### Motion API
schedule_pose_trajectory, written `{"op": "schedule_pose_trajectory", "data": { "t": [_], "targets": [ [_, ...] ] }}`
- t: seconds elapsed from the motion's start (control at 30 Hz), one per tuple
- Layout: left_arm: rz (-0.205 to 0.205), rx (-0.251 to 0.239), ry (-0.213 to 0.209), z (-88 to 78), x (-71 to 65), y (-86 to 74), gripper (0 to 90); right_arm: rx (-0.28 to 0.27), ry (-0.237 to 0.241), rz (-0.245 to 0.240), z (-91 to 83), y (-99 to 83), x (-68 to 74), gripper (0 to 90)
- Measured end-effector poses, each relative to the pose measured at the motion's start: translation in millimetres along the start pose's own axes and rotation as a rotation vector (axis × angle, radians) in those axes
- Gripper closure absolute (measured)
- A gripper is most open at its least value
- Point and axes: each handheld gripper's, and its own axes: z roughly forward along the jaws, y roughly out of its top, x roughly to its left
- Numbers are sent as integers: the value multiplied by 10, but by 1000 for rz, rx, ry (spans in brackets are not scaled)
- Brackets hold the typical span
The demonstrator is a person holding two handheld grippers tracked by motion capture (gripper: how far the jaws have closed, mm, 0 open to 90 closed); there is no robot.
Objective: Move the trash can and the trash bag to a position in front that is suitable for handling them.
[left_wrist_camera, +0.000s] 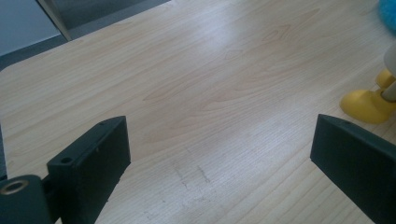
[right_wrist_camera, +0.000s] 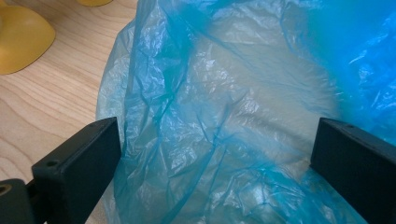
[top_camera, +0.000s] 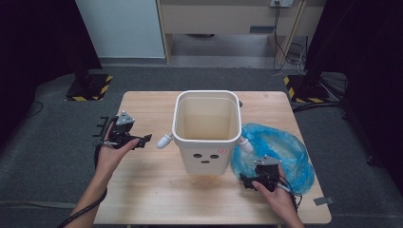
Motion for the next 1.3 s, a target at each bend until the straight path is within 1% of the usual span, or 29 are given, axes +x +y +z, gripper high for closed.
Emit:
{"op": "schedule_pose_trajectory", "data": {
  "t": [0.1, 0.2, 0.23, 0.3, 0.37, 0.43, 0.5, 0.53, 0.67, 0.77, 0.97, 1.07, 1.17, 1.3],
  "targets": [
    [-3, -15, 5, -84, 49, 77, 42, 1, 1, -2, 0, 1, -2, 19],
    [-9, -23, 5, -120, 66, 114, 43, 3, 2, 0, 0, 2, -1, 17],
    [-11, -29, 3, -139, 72, 131, 44, 1, 1, -7, 6, 7, -8, 13],
    [-31, -45, -14, -171, 91, 164, 44, 2, 1, -7, 8, 9, -8, 13],
    [-22, -39, -11, -196, 110, 201, 44, 2, 1, -7, 9, 9, -9, 13],
    [-23, -45, -10, -224, 124, 240, 44, 2, 1, -7, 9, 9, -9, 13],
    [-16, -60, -9, -285, 135, 319, 44, 2, 2, -8, 8, 8, -9, 13],
    [-16, -60, -9, -285, 135, 319, 44, 2, 2, -8, 9, 8, -10, 13],
    [-16, -79, -32, -360, 110, 430, 43, 2, 2, -8, 8, 7, -9, 13],
    [4, -78, -43, -385, 84, 507, 44, 1, 2, -9, 8, 7, -10, 13],
    [25, -89, -72, -432, 26, 662, 44, 2, 2, -9, 7, 7, -10, 13],
    [36, -94, -78, -459, -8, 731, 44, 1, 3, -8, 7, 6, -10, 13],
    [39, -110, -86, -505, -27, 816, 44, 3, 3, -5, 5, 4, -7, 13],
    [46, -113, -85, -529, -42, 871, 44, 3, 2, -5, 5, 4, -7, 13]
  ]
}}
